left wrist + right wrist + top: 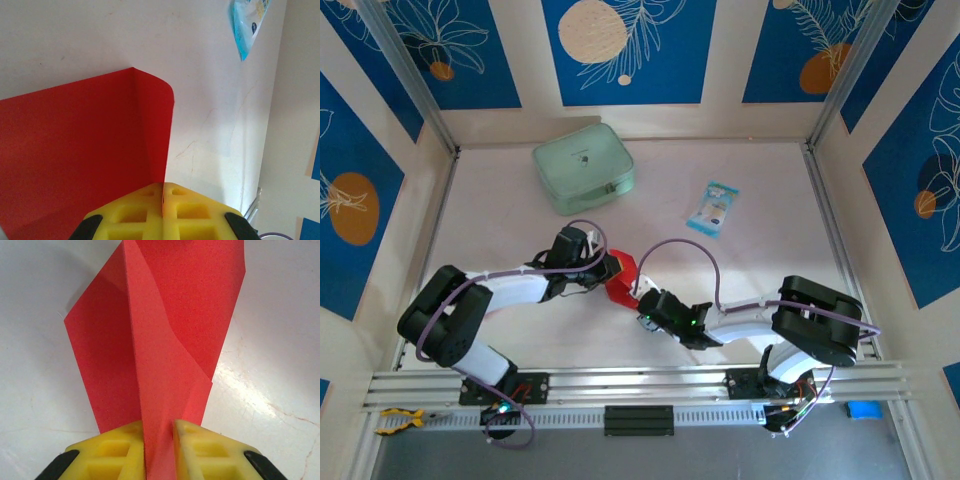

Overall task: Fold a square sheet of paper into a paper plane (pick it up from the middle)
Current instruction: Fourth fold the wing at the center of the table.

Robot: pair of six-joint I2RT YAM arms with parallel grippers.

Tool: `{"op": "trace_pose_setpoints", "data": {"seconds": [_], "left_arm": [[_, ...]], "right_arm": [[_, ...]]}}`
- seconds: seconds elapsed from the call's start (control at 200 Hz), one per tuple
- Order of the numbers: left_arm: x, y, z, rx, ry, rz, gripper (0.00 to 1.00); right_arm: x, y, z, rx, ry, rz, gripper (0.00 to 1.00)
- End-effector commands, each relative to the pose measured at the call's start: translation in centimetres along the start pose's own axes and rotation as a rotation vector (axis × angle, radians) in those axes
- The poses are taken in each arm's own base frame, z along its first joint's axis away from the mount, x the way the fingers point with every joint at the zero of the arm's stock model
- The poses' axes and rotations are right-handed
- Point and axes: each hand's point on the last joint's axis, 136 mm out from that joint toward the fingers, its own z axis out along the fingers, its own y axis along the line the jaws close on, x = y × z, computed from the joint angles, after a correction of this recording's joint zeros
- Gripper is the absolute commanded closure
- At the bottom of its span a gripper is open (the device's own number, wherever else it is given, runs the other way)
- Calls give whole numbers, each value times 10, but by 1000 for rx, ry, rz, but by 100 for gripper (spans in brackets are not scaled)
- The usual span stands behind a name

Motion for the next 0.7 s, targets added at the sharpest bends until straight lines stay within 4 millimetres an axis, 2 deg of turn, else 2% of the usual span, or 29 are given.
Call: {"op": "trace_pose_setpoints", "data": {"seconds": [0.0,0.695], "left_arm": [[-2,-9,1,12,3,27,99],[-2,-7,1,3,4,21,98]], "right_arm": [[-8,1,-3,-20,-34,44,80],[-5,2,-1,-36,-15,85,88]]}}
